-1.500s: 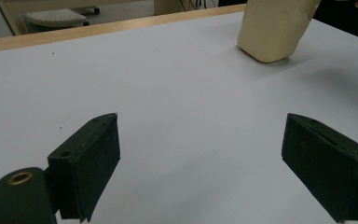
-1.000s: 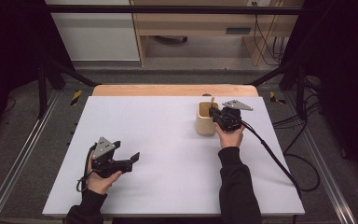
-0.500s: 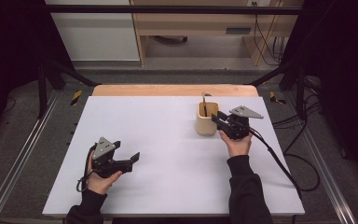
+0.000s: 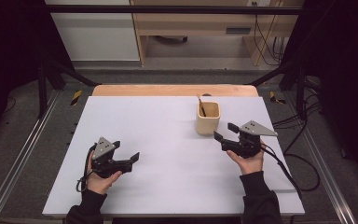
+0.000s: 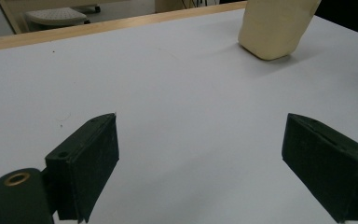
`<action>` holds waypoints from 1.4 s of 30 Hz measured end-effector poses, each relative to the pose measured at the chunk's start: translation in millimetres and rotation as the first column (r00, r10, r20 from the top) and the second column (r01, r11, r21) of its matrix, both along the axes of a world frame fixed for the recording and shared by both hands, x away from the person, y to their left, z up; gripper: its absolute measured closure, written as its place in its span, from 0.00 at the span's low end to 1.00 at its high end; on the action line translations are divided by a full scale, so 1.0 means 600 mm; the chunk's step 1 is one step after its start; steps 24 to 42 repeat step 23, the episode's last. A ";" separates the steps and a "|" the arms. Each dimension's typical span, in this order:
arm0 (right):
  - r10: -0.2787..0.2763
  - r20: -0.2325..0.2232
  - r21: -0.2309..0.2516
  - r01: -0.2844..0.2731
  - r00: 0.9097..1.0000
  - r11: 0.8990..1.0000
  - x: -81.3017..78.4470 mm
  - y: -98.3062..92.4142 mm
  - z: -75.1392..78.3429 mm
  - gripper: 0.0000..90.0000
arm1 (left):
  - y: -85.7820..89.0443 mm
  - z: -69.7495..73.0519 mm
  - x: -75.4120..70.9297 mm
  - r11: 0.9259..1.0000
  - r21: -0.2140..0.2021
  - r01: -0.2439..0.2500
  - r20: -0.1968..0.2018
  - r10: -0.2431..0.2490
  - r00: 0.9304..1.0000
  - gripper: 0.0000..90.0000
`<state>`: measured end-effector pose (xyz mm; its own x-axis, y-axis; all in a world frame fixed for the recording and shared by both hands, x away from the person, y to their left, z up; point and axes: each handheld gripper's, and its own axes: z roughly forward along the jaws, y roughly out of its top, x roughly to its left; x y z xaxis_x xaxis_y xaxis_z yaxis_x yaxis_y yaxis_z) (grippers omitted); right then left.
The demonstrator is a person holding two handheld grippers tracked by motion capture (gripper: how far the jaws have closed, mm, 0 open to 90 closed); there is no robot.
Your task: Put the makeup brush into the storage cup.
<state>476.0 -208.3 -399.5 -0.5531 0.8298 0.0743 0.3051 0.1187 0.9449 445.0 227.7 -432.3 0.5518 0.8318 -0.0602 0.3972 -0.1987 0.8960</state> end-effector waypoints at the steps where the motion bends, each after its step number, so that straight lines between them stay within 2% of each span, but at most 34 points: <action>1: 0.004 -0.002 0.003 -0.004 1.000 1.000 -0.004 -0.002 0.000 0.32 | 0.000 0.000 0.000 1.000 0.001 0.001 0.000 -0.001 1.000 0.11; 6: -0.010 -0.010 0.019 0.010 1.000 1.000 -0.026 -0.017 -0.004 0.20 | 0.003 0.000 0.000 1.000 -0.001 -0.001 -0.002 0.001 1.000 0.11; 12: -0.029 -0.030 0.001 0.029 0.999 1.000 -0.043 -0.035 -0.011 0.12 | 0.008 0.001 -0.001 1.000 -0.007 -0.003 -0.003 0.003 1.000 0.11; 15: -0.033 -0.029 -0.030 0.033 0.999 0.999 -0.049 -0.045 -0.019 0.09 | 0.009 0.001 0.000 1.000 -0.003 0.002 -0.004 -0.002 1.000 0.10; 23: -0.047 -0.054 -0.029 0.045 0.997 0.999 -0.064 -0.066 -0.036 0.07 | 0.018 -0.002 0.003 1.000 0.004 -0.002 -0.024 0.002 1.000 0.08; 42: -0.047 -0.054 -0.029 0.045 0.997 0.999 -0.064 -0.066 -0.036 0.07 | 0.018 -0.002 0.003 1.000 0.004 -0.002 -0.024 0.002 1.000 0.08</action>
